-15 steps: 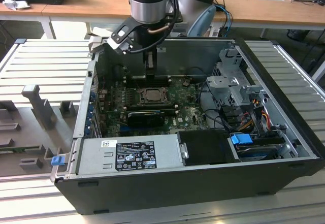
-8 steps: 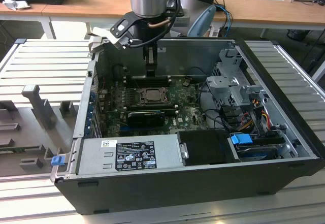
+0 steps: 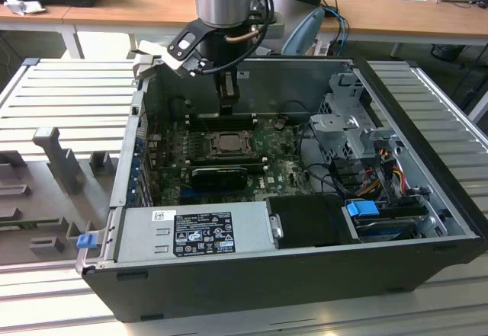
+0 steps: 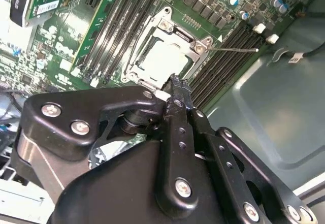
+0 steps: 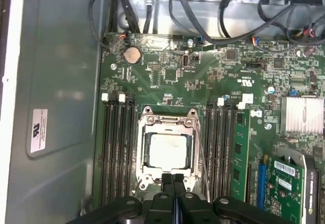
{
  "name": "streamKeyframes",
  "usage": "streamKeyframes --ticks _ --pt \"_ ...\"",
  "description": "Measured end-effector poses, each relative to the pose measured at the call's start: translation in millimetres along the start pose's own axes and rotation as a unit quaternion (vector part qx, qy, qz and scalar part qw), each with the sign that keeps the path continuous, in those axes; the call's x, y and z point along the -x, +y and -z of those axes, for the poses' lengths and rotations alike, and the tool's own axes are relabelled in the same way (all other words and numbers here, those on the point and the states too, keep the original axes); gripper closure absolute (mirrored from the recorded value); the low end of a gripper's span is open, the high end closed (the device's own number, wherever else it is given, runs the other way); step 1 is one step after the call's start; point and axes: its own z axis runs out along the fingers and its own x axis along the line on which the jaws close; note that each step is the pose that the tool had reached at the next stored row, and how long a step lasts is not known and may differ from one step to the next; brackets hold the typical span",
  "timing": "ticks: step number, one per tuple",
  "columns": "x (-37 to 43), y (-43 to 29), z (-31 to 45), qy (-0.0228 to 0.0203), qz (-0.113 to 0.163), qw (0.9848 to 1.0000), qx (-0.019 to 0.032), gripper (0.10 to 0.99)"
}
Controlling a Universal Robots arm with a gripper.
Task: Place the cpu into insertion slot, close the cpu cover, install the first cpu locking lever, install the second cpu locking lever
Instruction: 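Install the first cpu locking lever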
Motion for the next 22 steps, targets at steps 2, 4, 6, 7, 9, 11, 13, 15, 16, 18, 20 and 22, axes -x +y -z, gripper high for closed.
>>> streamKeyframes --ticks 2,4,6,7,9,11,13,15,16,18,20,22 --pt "0.0 0.0 0.0 0.0008 0.016 0.9999 -0.0005 0.98" --pt "0.0 0.0 0.0 0.0016 0.03 0.9995 -0.001 0.98" --pt "0.0 0.0 0.0 0.0023 0.045 0.999 -0.0015 0.98" --pt "0.0 0.0 0.0 0.0025 0.048 0.9988 -0.0016 0.98" --pt "0.0 0.0 0.0 0.0032 0.061 0.9981 -0.002 0.98" --pt "0.0 0.0 0.0 0.0039 0.074 0.9973 -0.0024 0.98" --pt "0.0 0.0 0.0 0.0045 0.084 0.9964 -0.0028 0.98" --pt "0.0 0.0 0.0 0.005 0.094 0.9956 -0.0031 0.98" --pt "0.0 0.0 0.0 0.0053 0.099 0.995 -0.0033 0.98" --pt "0.0 0.0 0.0 0.0061 0.115 0.9933 -0.0038 0.98" --pt "0.0 0.0 0.0 0.0068 0.129 0.9917 -0.0042 0.98" --pt "0.1 0.0 0.0 0.0072 0.145 0.9894 -0.0049 0.98"
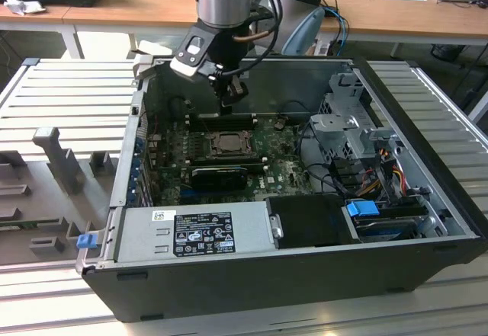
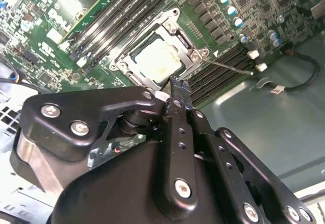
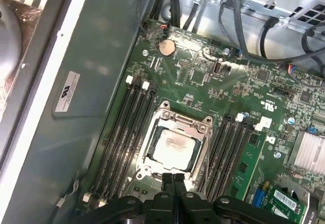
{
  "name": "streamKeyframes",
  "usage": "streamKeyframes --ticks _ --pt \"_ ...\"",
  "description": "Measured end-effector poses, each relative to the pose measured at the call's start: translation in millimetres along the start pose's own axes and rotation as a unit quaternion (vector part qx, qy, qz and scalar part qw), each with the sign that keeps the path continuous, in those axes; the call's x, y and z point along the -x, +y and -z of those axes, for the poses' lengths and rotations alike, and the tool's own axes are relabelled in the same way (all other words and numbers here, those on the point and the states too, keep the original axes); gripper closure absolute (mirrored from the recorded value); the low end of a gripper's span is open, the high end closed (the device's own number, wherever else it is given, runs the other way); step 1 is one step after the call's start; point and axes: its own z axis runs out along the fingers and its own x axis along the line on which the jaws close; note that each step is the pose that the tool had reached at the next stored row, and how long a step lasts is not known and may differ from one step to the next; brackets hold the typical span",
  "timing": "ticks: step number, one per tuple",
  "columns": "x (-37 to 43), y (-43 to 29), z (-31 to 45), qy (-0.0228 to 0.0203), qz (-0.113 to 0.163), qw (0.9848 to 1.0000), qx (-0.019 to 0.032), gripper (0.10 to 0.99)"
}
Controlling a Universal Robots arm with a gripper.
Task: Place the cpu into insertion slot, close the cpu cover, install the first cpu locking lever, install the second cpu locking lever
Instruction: 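Install the first cpu locking lever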
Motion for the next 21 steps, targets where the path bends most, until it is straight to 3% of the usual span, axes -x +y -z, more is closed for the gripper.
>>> streamKeyframes --ticks 3,10,21 --pt "0.0 0.0 -0.6 -0.0008 0.022 0.9998 -0.0014 0.98" --pt "0.0 0.0 -1.1 0.0011 0.079 0.9969 -0.0035 0.98" --pt "0.0 0.0 -1.1 0.0033 0.121 0.9927 -0.0048 0.98"
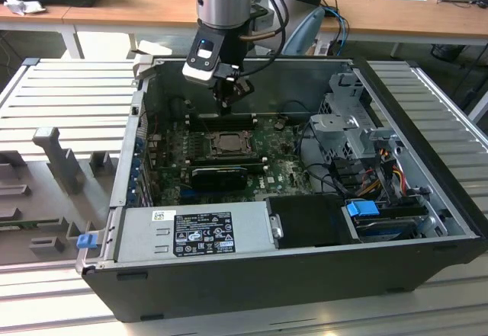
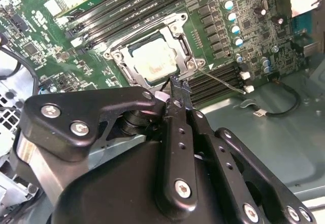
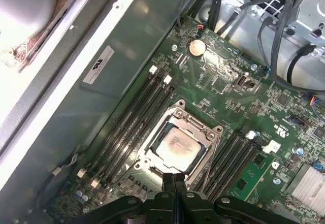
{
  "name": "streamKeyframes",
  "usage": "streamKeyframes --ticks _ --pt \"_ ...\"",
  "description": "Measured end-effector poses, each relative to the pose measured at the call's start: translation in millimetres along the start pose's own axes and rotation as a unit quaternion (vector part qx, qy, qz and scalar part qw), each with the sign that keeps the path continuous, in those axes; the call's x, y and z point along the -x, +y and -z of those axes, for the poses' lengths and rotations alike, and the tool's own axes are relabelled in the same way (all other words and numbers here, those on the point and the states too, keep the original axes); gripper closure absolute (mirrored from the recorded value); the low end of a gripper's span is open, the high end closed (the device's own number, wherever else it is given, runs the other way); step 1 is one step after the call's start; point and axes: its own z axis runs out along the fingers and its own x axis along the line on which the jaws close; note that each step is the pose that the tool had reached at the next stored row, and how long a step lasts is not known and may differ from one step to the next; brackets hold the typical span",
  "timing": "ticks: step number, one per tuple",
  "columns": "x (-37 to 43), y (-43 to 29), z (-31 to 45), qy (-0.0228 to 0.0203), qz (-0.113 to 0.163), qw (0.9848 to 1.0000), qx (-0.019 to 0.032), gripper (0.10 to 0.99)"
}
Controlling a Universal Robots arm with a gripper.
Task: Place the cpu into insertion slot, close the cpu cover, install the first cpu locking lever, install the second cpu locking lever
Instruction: 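Install the first cpu locking lever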
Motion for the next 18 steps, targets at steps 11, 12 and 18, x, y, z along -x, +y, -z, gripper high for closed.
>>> streamKeyframes --ticks 11,12,18 --pt "0.0 0.0 0.0 0.0015 0.029 0.9996 -0.0008 0.98" --pt "0.0 0.0 0.0 0.0017 0.033 0.9995 -0.0008 0.98" --pt "0.0 -0.1 0.0 0.0024 0.047 0.9989 -0.0012 0.98"
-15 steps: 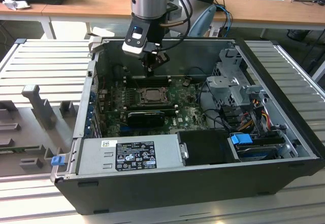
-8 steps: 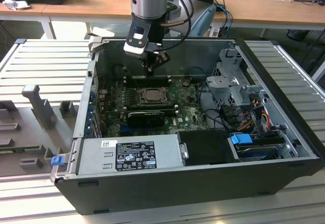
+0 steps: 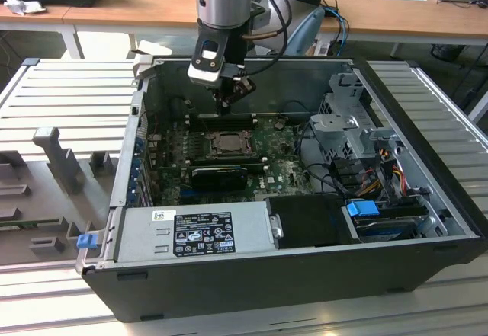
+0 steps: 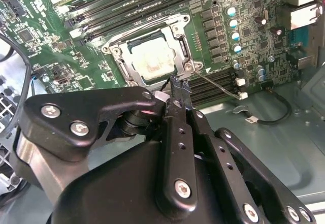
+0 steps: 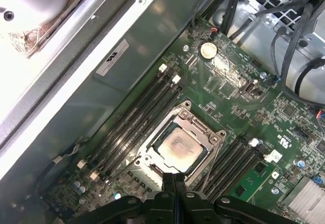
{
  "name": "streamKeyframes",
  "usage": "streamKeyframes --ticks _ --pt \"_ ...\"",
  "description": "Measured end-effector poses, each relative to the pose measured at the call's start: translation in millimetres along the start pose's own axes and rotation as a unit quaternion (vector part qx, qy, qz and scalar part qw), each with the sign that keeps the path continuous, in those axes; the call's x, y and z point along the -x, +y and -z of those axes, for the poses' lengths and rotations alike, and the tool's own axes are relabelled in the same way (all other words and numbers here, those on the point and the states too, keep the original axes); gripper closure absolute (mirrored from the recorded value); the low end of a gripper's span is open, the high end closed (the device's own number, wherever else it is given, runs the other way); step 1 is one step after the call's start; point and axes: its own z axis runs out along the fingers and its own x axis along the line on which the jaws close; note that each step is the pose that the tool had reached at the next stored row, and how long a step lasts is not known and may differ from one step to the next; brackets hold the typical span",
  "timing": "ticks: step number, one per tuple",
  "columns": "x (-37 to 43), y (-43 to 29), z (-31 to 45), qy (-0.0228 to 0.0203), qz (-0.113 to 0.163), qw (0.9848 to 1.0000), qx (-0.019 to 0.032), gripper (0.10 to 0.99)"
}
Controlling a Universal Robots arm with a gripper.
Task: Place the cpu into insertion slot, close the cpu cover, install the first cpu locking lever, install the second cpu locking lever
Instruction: 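Install the first cpu locking lever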
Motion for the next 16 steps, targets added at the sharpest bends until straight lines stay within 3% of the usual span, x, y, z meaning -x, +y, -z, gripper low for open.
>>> streamKeyframes --ticks 16 --pt "0.0 0.0 0.0 0.0023 0.045 0.999 -0.0012 0.98"
